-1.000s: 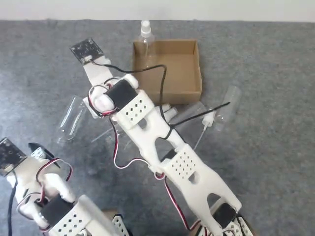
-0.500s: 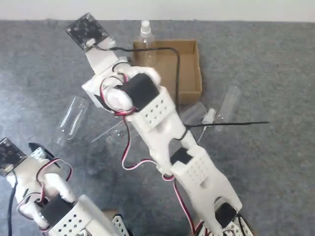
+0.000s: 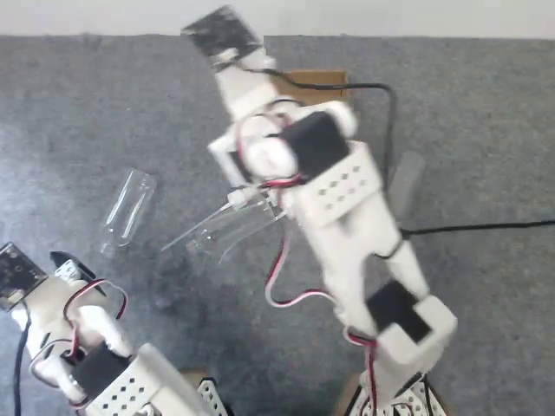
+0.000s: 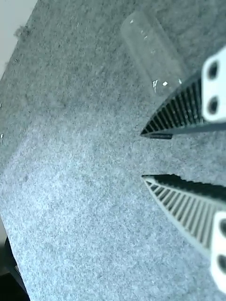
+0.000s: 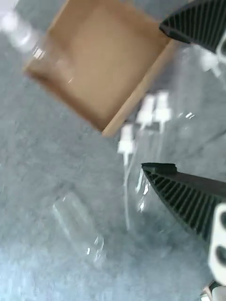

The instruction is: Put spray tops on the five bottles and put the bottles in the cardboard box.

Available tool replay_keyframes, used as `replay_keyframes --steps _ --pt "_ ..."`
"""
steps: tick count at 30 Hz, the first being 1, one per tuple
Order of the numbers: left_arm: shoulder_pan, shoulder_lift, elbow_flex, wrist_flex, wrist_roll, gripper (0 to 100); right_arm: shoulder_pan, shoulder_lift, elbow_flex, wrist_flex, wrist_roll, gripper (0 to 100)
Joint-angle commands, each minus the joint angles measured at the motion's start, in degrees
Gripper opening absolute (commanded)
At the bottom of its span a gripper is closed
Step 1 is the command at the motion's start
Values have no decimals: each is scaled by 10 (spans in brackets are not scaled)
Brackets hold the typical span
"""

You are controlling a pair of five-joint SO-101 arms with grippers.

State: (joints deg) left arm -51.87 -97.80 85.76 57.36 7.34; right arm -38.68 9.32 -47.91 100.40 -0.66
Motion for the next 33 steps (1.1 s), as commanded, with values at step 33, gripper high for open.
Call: replay_keyframes --steps 33 --pt "3 -11 -11 -40 6 123 412 105 214 -170 152 385"
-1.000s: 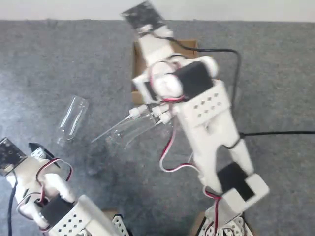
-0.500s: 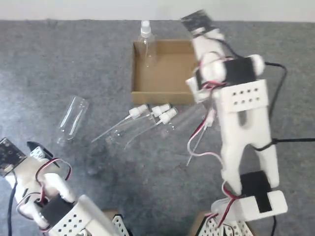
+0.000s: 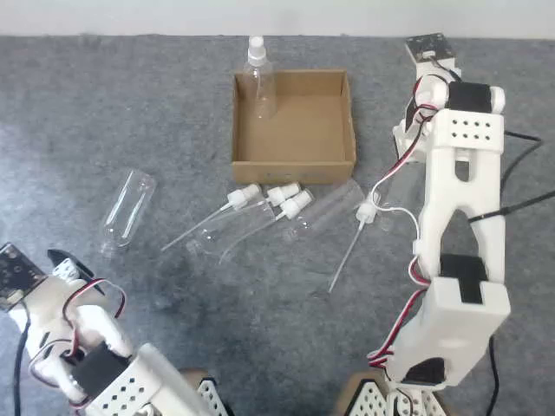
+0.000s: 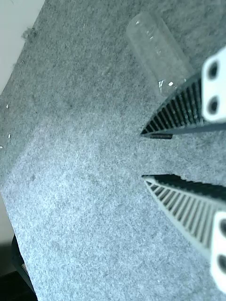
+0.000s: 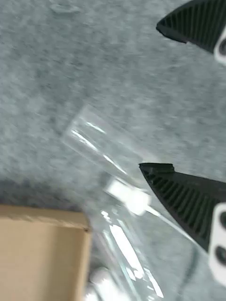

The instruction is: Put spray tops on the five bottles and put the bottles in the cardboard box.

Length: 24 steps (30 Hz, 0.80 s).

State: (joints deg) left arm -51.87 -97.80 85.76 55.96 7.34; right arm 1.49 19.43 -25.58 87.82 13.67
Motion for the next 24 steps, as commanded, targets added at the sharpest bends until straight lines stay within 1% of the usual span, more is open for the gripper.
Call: replay_keyframes --steps 1,11,17,20,24 --pt "3 -11 -11 -25 6 123 10 17 -11 -59 9 385" --pt "3 -11 -11 -25 6 123 5 111 -11 -212 9 385" --pt "3 -11 -11 -25 6 123 5 174 -11 -281 12 385" --pt "3 -11 -10 -25 6 123 9 202 -11 -291 14 385" --pt "3 -11 -10 -25 6 123 32 211 -11 -276 14 385"
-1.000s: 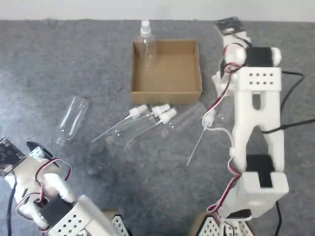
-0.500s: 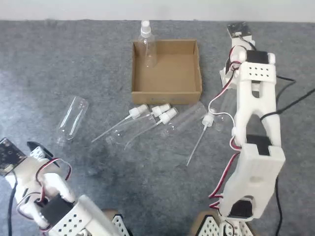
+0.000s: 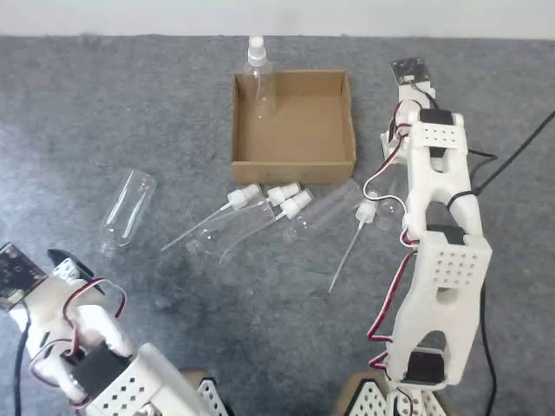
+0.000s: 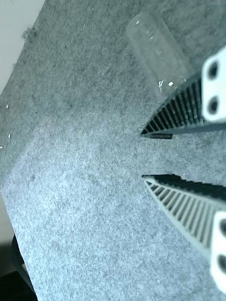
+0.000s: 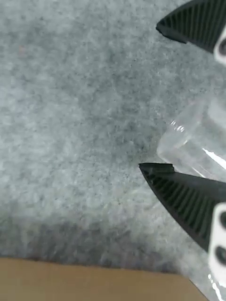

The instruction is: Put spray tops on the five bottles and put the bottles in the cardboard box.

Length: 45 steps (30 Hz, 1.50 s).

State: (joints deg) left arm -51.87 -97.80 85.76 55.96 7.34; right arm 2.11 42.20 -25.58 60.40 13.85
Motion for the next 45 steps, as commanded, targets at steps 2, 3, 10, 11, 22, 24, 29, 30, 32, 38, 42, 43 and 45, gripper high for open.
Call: replay_keyframes --steps 2,3,10,11,22,24,29,30,32,38,42,43,45 --pt "3 -11 -10 -25 6 123 39 -18 -11 12 12 385" --pt "3 -11 -10 -25 6 123 44 -18 -11 22 12 385" --pt "3 -11 -10 -25 6 123 83 -19 -11 98 12 385" --pt "3 -11 -10 -25 6 123 88 -19 -11 109 12 385" --pt "7 -11 -10 -25 6 123 135 -52 -11 269 9 385" --pt "22 -11 -10 -24 6 123 138 -68 -11 301 8 385" --pt "29 -11 -10 -24 6 123 136 -116 -11 358 11 385" --pt "29 -11 -10 -23 6 123 135 -127 -11 365 12 385" --pt "28 -11 -10 -23 6 123 134 -151 -11 373 12 385" --pt "27 -11 -9 -23 6 123 129 -217 -9 418 95 385" --pt "27 -11 -9 -23 6 123 126 -272 30 424 167 385" --pt "27 -11 -9 -23 6 123 125 -289 46 424 187 385" --pt "28 -11 -9 -23 6 123 122 -323 82 424 229 385"
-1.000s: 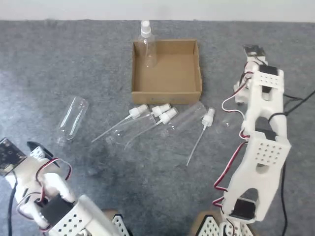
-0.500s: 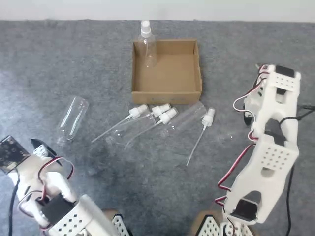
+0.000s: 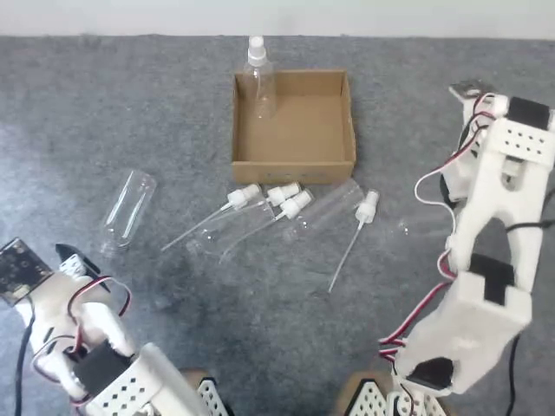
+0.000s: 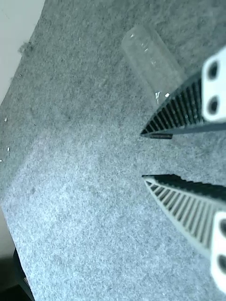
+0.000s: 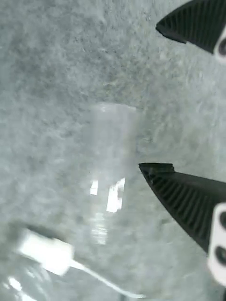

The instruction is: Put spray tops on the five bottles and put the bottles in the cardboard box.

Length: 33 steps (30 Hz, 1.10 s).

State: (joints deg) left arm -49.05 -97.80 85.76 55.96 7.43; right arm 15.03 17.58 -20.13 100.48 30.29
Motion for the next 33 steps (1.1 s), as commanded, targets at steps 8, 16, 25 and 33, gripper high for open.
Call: replay_keyframes --steps 8,16,25,33 --pt "1 -11 -9 -23 5 123 -42 -188 157 22 210 385" --pt "1 -11 -8 -23 4 123 -69 -197 173 -17 280 385" --pt "2 -11 -4 -26 4 123 -81 -174 178 -99 369 385" --pt "2 -11 -4 -26 4 123 -95 -52 153 -131 433 385"
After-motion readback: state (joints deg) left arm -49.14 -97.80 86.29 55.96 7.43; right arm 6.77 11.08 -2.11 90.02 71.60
